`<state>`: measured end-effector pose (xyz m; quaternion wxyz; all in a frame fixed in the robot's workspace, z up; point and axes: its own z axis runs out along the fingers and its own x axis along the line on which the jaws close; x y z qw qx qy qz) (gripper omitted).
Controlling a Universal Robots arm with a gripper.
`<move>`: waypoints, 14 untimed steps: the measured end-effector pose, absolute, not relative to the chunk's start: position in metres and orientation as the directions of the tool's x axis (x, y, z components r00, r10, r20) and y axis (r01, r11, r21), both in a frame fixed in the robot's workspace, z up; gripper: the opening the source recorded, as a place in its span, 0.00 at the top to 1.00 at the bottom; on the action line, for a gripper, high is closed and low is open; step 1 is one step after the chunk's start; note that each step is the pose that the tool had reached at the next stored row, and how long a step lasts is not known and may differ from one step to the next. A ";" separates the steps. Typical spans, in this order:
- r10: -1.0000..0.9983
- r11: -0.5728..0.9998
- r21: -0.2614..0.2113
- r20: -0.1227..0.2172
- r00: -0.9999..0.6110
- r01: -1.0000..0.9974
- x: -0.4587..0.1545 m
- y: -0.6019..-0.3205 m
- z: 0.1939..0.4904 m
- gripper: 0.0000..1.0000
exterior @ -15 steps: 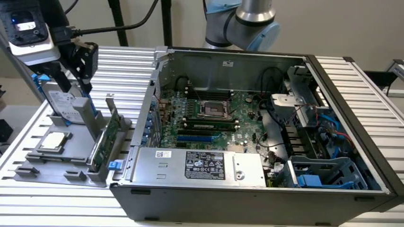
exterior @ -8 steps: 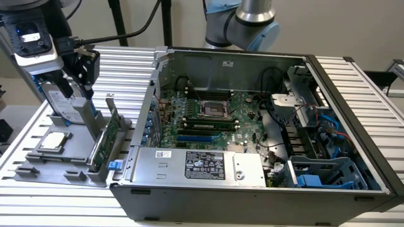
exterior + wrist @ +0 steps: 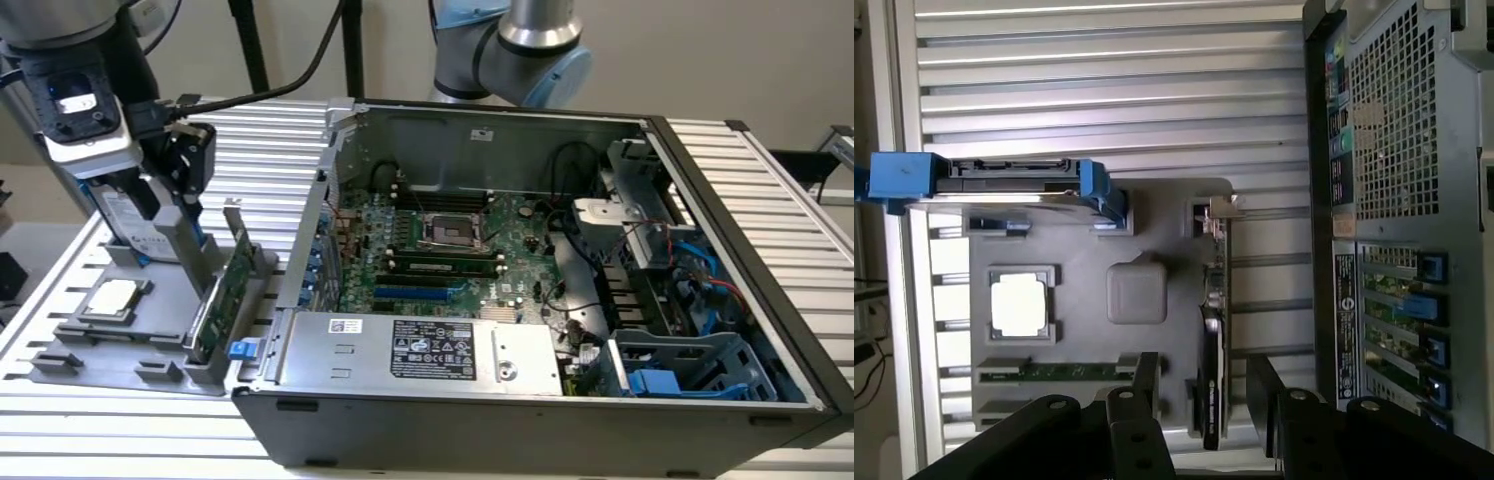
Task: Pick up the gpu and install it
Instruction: 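Pick up the gpu and move the gpu toward the slot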
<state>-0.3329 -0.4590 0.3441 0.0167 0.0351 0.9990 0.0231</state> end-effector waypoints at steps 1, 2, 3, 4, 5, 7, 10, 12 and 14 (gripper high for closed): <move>0.071 0.996 0.047 -0.032 -0.997 0.069 -0.333 -0.460 0.342 0.52; 0.071 0.996 0.047 -0.032 -0.997 0.070 -0.333 -0.460 0.340 0.52; 0.071 0.996 0.047 -0.032 -0.997 0.070 -0.333 -0.461 0.339 0.52; 0.071 0.996 0.047 -0.032 -0.997 0.070 -0.333 -0.462 0.337 0.52; 0.071 0.996 0.047 -0.032 -0.997 0.070 -0.333 -0.463 0.335 0.52; 0.071 0.996 0.047 -0.032 -0.997 0.070 -0.333 -0.464 0.331 0.52; 0.071 0.996 0.047 -0.032 -0.997 0.070 -0.332 -0.468 0.326 0.52; 0.071 0.996 0.047 -0.032 -0.997 0.070 -0.329 -0.469 0.322 0.52; 0.071 0.996 0.047 -0.032 -0.997 0.070 -0.327 -0.470 0.319 0.52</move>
